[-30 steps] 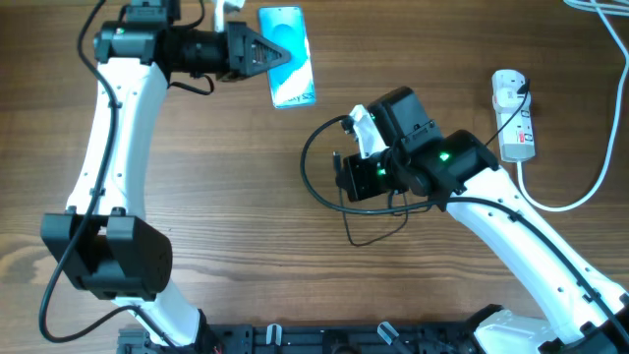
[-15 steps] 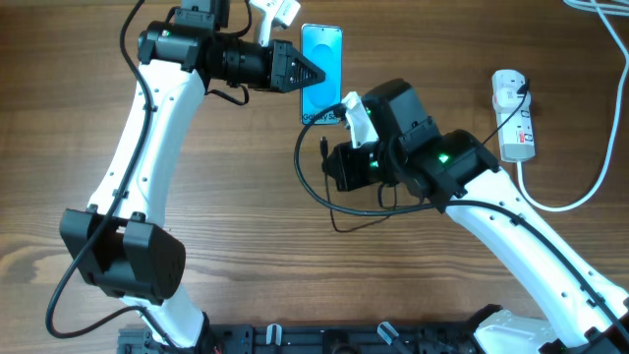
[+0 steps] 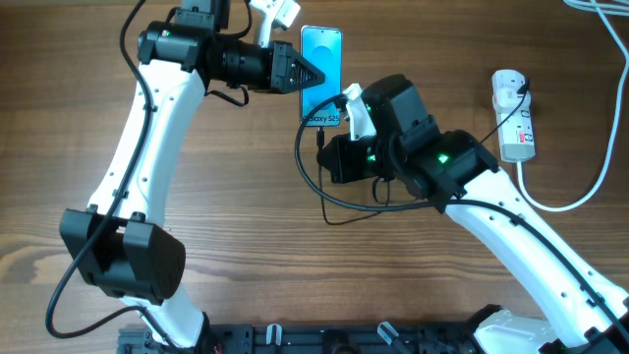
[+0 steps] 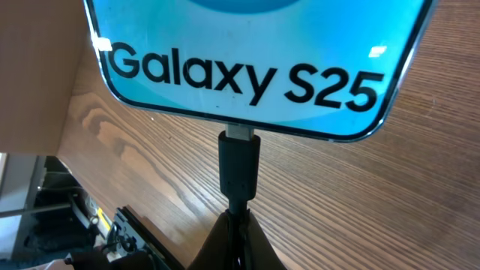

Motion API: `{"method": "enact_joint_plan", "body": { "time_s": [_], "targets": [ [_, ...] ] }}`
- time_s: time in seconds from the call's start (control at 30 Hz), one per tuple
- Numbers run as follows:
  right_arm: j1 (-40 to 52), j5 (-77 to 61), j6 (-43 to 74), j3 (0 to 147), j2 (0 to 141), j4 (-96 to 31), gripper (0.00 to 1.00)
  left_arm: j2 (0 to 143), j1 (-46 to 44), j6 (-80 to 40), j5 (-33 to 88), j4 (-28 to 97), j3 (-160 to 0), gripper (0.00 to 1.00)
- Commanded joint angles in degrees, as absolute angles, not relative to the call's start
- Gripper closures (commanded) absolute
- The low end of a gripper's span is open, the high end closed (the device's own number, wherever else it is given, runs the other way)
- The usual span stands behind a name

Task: Plug charger to phone and switch on socket
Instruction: 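Move the plug up to the bottom port of the held phone, then push the plug up into the phone's port with the right gripper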

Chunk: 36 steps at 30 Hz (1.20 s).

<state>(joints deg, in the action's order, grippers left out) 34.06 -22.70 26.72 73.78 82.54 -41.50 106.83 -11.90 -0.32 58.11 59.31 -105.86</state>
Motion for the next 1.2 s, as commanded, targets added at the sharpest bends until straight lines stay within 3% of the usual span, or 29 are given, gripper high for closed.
{"method": "enact_joint_plan", "body": {
  "time_s": [0.0,1.17],
  "targets": [
    [34.24,-21.85,27.16,75.16,81.47,-40.66,0.96,106.32,-11.94,-0.43,59.29,59.83,-106.0,0.96],
    [36.36,-17.8,27.05,75.16,81.47,-41.45,0.96,106.32,-11.97,-0.43,56.69,59.33,-106.0,0.96]
  ]
}}
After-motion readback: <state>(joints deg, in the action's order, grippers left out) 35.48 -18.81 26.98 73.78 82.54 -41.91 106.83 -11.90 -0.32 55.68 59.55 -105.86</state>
